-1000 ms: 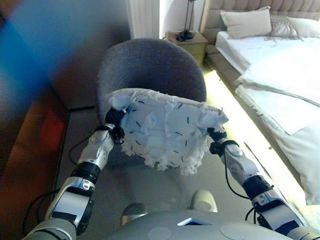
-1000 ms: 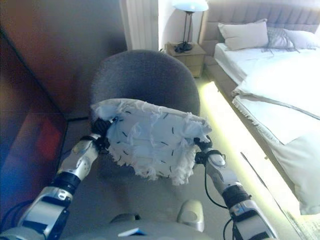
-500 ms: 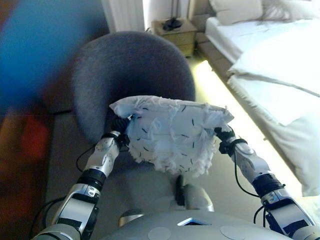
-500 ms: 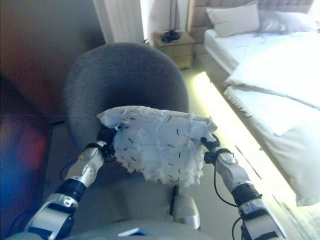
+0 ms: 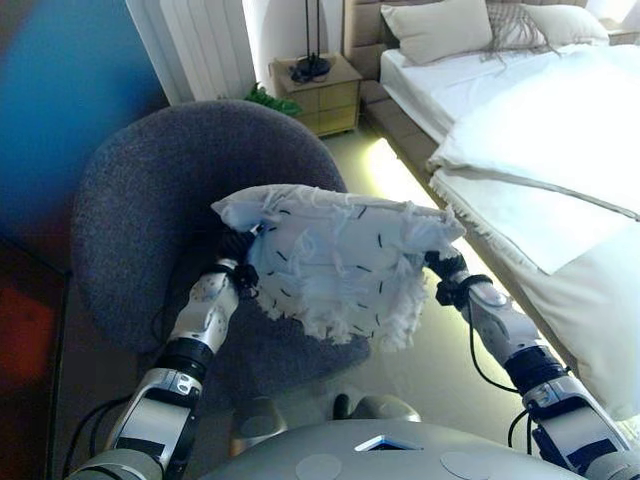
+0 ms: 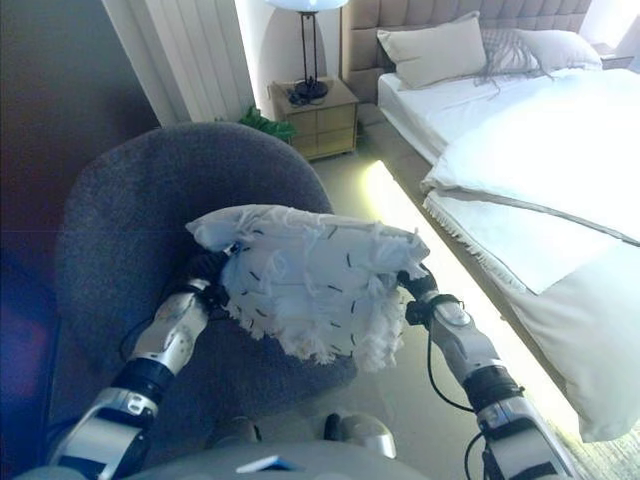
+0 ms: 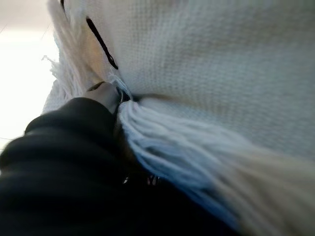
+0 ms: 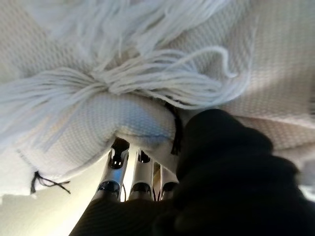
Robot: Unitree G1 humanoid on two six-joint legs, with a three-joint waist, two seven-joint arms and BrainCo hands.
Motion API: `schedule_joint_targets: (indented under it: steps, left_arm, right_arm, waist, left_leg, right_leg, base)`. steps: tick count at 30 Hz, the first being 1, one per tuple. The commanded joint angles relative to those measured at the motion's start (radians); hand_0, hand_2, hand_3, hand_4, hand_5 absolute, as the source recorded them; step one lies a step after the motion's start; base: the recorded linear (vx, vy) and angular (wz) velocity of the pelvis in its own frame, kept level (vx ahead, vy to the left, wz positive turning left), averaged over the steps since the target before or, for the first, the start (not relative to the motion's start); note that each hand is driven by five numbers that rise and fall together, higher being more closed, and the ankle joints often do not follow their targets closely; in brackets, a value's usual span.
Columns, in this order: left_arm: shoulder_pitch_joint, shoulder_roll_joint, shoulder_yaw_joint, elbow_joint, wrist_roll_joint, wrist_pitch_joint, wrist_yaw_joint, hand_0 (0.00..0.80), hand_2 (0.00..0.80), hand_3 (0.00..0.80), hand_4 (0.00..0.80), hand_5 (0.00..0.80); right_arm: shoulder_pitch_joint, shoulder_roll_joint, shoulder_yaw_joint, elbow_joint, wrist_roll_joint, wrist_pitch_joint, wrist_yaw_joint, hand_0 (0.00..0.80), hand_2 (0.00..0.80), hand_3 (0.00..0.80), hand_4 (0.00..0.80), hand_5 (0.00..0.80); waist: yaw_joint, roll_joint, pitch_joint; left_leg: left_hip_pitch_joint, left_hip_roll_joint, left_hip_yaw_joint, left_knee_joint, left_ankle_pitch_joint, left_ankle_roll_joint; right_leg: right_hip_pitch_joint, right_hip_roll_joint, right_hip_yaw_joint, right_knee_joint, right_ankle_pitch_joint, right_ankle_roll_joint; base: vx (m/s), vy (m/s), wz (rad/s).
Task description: Pick up the cushion and take it to the sofa
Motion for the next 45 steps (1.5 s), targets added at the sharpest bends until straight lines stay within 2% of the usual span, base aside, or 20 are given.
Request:
schedule_joint_targets:
  steps: [1, 3, 5, 11, 14, 15, 16, 17, 20, 21, 23, 25, 29, 32, 34, 40, 44, 45]
  left_arm:
    - [-0.041, -0.014, 0.036, -0.087, -0.025, -0.088, -0.025, 0.8, 0.8, 0.8, 0.8, 0.8]
    - [-0.026, -0.011, 0.047, -0.086, -0.008, -0.093, -0.019, 0.8, 0.8, 0.8, 0.8, 0.8]
    - [-0.028, -0.001, 0.061, -0.073, 0.012, -0.104, -0.011, 0.8, 0.8, 0.8, 0.8, 0.8]
    - [-0.076, 0.042, 0.078, -0.046, 0.049, -0.12, 0.071, 0.8, 0.8, 0.8, 0.8, 0.8]
    - [-0.08, 0.057, 0.079, -0.066, 0.07, -0.109, 0.11, 0.8, 0.8, 0.8, 0.8, 0.8]
    - [-0.079, 0.062, 0.08, -0.073, 0.084, -0.103, 0.124, 0.8, 0.8, 0.8, 0.8, 0.8]
    - [-0.079, 0.07, 0.081, -0.073, 0.082, -0.096, 0.136, 0.8, 0.8, 0.8, 0.8, 0.8]
    - [-0.08, 0.076, 0.084, -0.069, 0.082, -0.086, 0.14, 0.8, 0.8, 0.8, 0.8, 0.8]
    - [-0.1, 0.088, 0.083, -0.051, 0.102, -0.061, 0.143, 0.8, 0.8, 0.8, 0.8, 0.8]
    - [-0.116, 0.09, 0.074, -0.037, 0.104, -0.069, 0.139, 0.8, 0.8, 0.8, 0.8, 0.8]
    - [-0.168, 0.092, 0.038, -0.011, 0.094, -0.094, 0.147, 0.8, 0.8, 0.8, 0.8, 0.8]
    - [-0.248, 0.097, 0.003, 0.023, 0.069, -0.117, 0.16, 0.8, 0.8, 0.8, 0.8, 0.8]
    - [-0.402, 0.078, -0.028, 0.083, 0.069, -0.149, 0.189, 0.8, 0.8, 0.8, 0.8, 0.8]
    - [-0.544, 0.079, -0.074, 0.149, 0.049, -0.2, 0.195, 0.8, 0.8, 0.8, 0.8, 0.8]
    - [-0.572, 0.078, -0.089, 0.158, 0.037, -0.218, 0.192, 0.8, 0.8, 0.8, 0.8, 0.8]
    - [-0.565, 0.035, -0.092, 0.143, 0.052, -0.255, 0.118, 0.8, 0.8, 0.8, 0.8, 0.8]
    - [-0.602, 0.037, -0.102, 0.157, 0.047, -0.247, 0.123, 0.8, 0.8, 0.8, 0.8, 0.8]
    - [-0.646, 0.041, -0.108, 0.194, 0.038, -0.247, 0.131, 0.8, 0.8, 0.8, 0.8, 0.8]
  right_arm:
    - [-0.089, 0.04, 0.013, -0.077, -0.002, -0.035, 0.035, 0.8, 0.8, 0.8, 0.8, 0.8]
    - [-0.074, 0.038, 0.022, -0.085, -0.018, -0.03, 0.047, 0.8, 0.8, 0.8, 0.8, 0.8]
    - [-0.07, 0.036, 0.03, -0.088, -0.025, -0.026, 0.053, 0.8, 0.8, 0.8, 0.8, 0.8]
    - [-0.093, 0.068, 0.066, -0.08, -0.021, -0.008, 0.047, 0.8, 0.8, 0.8, 0.8, 0.8]
    - [-0.089, 0.1, 0.099, -0.091, -0.031, -0.016, 0.028, 0.8, 0.8, 0.8, 0.8, 0.8]
    - [-0.08, 0.119, 0.116, -0.095, -0.04, -0.027, 0.015, 0.8, 0.8, 0.8, 0.8, 0.8]
    - [-0.076, 0.133, 0.132, -0.099, -0.041, -0.029, 0.005, 0.8, 0.8, 0.8, 0.8, 0.8]
    - [-0.072, 0.145, 0.148, -0.097, -0.04, -0.033, -0.002, 0.8, 0.8, 0.8, 0.8, 0.8]
    - [-0.088, 0.187, 0.192, -0.077, -0.037, -0.038, -0.03, 0.8, 0.8, 0.8, 0.8, 0.8]
    - [-0.1, 0.192, 0.203, -0.074, -0.031, -0.04, -0.038, 0.8, 0.8, 0.8, 0.8, 0.8]
    - [-0.144, 0.192, 0.224, -0.081, -0.017, -0.04, -0.061, 0.8, 0.8, 0.8, 0.8, 0.8]
    - [-0.207, 0.192, 0.233, -0.085, -0.019, -0.04, -0.09, 0.8, 0.8, 0.8, 0.8, 0.8]
    - [-0.339, 0.184, 0.223, -0.07, -0.011, -0.028, -0.108, 0.8, 0.8, 0.8, 0.8, 0.8]
    - [-0.457, 0.166, 0.245, -0.055, -0.018, -0.051, -0.146, 0.8, 0.8, 0.8, 0.8, 0.8]
    - [-0.483, 0.154, 0.248, -0.067, -0.013, -0.063, -0.159, 0.8, 0.8, 0.8, 0.8, 0.8]
    - [-0.469, 0.145, 0.228, -0.088, -0.023, -0.063, -0.167, 0.8, 0.8, 0.8, 0.8, 0.8]
    - [-0.479, 0.147, 0.232, -0.09, -0.025, -0.061, -0.17, 0.8, 0.8, 0.8, 0.8, 0.8]
    - [-0.506, 0.154, 0.241, -0.089, -0.02, -0.059, -0.181, 0.8, 0.8, 0.8, 0.8, 0.8]
  waist:
    - [0.046, 0.02, -0.041]
    - [0.066, 0.028, -0.05]
    - [0.075, 0.032, -0.057]
    - [0.085, 0.047, -0.06]
    - [0.109, 0.041, -0.047]
    - [0.119, 0.043, -0.041]
    - [0.123, 0.049, -0.032]
    - [0.126, 0.046, -0.025]
    - [0.135, 0.056, -0.026]
    - [0.132, 0.065, -0.025]
    - [0.119, 0.069, -0.012]
    - [0.101, 0.069, 0.027]
    - [0.094, 0.052, 0.104]
    - [0.077, 0.049, 0.181]
    - [0.065, 0.052, 0.215]
    - [0.045, 0.059, 0.253]
    - [0.035, 0.062, 0.271]
    - [0.027, 0.065, 0.28]
  left_leg:
    - [0.019, -0.015, 0.015, -0.188, 0.165, 0.003]
    - [0.003, -0.014, 0.012, -0.286, 0.176, -0.007]
    - [-0.011, -0.017, 0.026, -0.297, 0.168, -0.005]
    - [0.028, -0.053, 0.032, -0.277, 0.097, 0.035]
    - [0.02, -0.09, 0.02, -0.241, 0.058, 0.072]
    - [0.028, -0.106, 0.02, -0.236, 0.043, 0.092]
    - [0.045, -0.118, 0.014, -0.234, 0.032, 0.103]
    - [0.071, -0.135, 0.001, -0.231, 0.007, 0.104]
    - [0.106, -0.147, 0.0, -0.242, -0.002, 0.096]
    - [0.095, -0.139, 0.003, -0.239, 0.011, 0.094]
    - [0.076, -0.138, -0.007, -0.218, -0.005, 0.079]
    - [0.036, -0.135, -0.024, -0.176, -0.038, 0.08]
    - [-0.11, -0.104, -0.053, -0.021, -0.065, 0.058]
    - [-0.223, -0.065, -0.072, 0.095, -0.091, 0.031]
    - [-0.256, -0.048, -0.07, 0.158, -0.124, 0.027]
    - [-0.302, -0.013, -0.054, 0.291, -0.207, 0.038]
    - [-0.317, -0.009, -0.054, 0.316, -0.216, 0.03]
    - [-0.322, -0.007, -0.053, 0.315, -0.212, 0.023]
  right_leg:
    - [0.032, -0.07, 0.032, 0.005, -0.009, 0.145]
    - [0.078, -0.08, 0.028, -0.014, -0.026, 0.161]
    - [0.108, -0.095, 0.019, -0.014, -0.044, 0.173]
    - [0.092, -0.157, -0.03, 0.079, -0.072, 0.212]
    - [0.059, -0.225, -0.063, 0.22, -0.03, 0.225]
    - [0.018, -0.27, -0.069, 0.332, 0.017, 0.224]
    - [-0.021, -0.293, -0.066, 0.406, 0.042, 0.216]
    - [-0.035, -0.312, -0.059, 0.454, 0.028, 0.219]
    - [-0.046, -0.322, -0.084, 0.358, 0.036, 0.216]
    - [-0.061, -0.31, -0.092, 0.297, 0.053, 0.205]
    - [-0.119, -0.296, -0.069, 0.171, 0.071, 0.217]
    - [-0.219, -0.3, -0.016, 0.159, 0.096, 0.235]
    - [-0.281, -0.319, -0.001, 0.18, 0.082, 0.246]
    - [-0.374, -0.325, 0.021, 0.257, 0.055, 0.238]
    - [-0.426, -0.326, 0.043, 0.34, 0.02, 0.231]
    - [-0.486, -0.335, 0.078, 0.498, -0.062, 0.216]
    - [-0.494, -0.34, 0.084, 0.517, -0.072, 0.219]
    - [-0.501, -0.34, 0.087, 0.516, -0.072, 0.221]
  base:
    - [0.303, 0.174, -0.04]
    - [0.285, 0.155, 0.01]
    - [0.196, 0.116, 0.07]
    - [0.167, 0.153, -0.03]
    - [0.112, 0.141, 0.05]
    - [0.167, 0.206, 0.08]
    - [0.264, 0.205, 0.16]
    - [0.286, 0.142, 0.05]
    - [0.213, 0.027, -0.12]
    - [0.074, -0.036, -0.15]
    - [-0.014, -0.061, -0.08]
    - [-0.094, -0.072, -0.08]
    - [-0.161, -0.129, 0.03]
    - [-0.241, -0.077, 0.08]
    - [-0.081, -0.007, -0.03]
    - [0.062, -0.014, 0.0]
    - [0.033, -0.031, -0.05]
    - [-0.02, -0.022, -0.12]
